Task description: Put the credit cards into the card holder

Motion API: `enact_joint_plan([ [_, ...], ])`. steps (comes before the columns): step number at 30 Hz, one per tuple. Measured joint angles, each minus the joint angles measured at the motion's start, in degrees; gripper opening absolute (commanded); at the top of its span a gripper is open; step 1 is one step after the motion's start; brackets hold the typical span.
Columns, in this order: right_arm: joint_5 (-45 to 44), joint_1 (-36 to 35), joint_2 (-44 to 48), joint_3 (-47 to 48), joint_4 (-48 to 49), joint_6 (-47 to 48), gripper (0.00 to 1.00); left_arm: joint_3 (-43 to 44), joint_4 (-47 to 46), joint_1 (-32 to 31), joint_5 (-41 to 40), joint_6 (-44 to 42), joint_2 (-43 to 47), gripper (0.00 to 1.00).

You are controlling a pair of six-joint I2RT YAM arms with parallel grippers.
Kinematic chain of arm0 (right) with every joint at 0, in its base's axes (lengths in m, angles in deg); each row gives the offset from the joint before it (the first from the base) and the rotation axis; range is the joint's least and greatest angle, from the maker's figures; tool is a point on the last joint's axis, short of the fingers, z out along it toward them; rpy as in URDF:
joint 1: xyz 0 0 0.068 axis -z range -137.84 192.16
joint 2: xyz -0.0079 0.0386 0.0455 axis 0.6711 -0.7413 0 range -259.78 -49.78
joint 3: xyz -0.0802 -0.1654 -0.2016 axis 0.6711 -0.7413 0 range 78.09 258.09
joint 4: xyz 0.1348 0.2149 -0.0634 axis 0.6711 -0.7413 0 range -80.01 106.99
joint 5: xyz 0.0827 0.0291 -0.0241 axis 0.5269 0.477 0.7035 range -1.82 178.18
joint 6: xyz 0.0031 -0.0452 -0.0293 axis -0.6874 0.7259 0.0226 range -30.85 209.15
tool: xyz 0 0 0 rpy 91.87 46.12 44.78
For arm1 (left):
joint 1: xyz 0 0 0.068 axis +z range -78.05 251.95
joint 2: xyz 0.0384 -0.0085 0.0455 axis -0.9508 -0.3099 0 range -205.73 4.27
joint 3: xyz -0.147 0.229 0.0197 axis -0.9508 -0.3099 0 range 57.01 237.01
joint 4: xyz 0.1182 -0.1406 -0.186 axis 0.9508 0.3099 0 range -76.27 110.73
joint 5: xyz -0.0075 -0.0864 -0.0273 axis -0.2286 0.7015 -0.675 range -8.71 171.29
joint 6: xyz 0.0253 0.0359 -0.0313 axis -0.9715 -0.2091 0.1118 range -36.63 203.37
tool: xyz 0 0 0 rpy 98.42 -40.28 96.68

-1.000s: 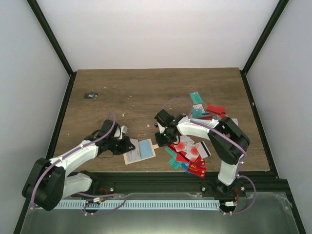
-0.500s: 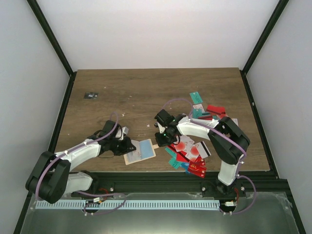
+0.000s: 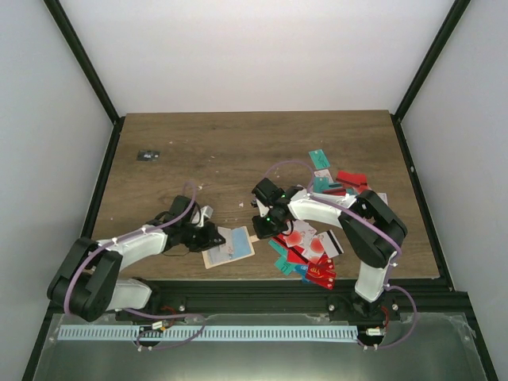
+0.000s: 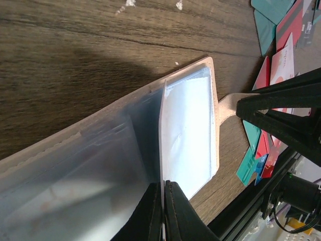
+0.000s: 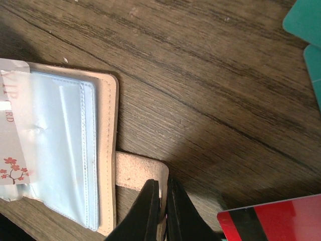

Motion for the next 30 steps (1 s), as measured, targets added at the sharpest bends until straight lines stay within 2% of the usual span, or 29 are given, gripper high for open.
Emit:
enact_joint_plan([
  [19, 0.5, 0.0, -0.3, 0.0, 0.2, -0.9, 0.01, -1.6, -7.6, 0.0, 3.1, 0.7, -3.2, 0.04],
  [30, 0.4, 0.1, -0.9, 0.0, 0.2, -5.4, 0.01, -3.0, -14.2, -1.6, 3.7, 6.1, -5.1, 0.04],
])
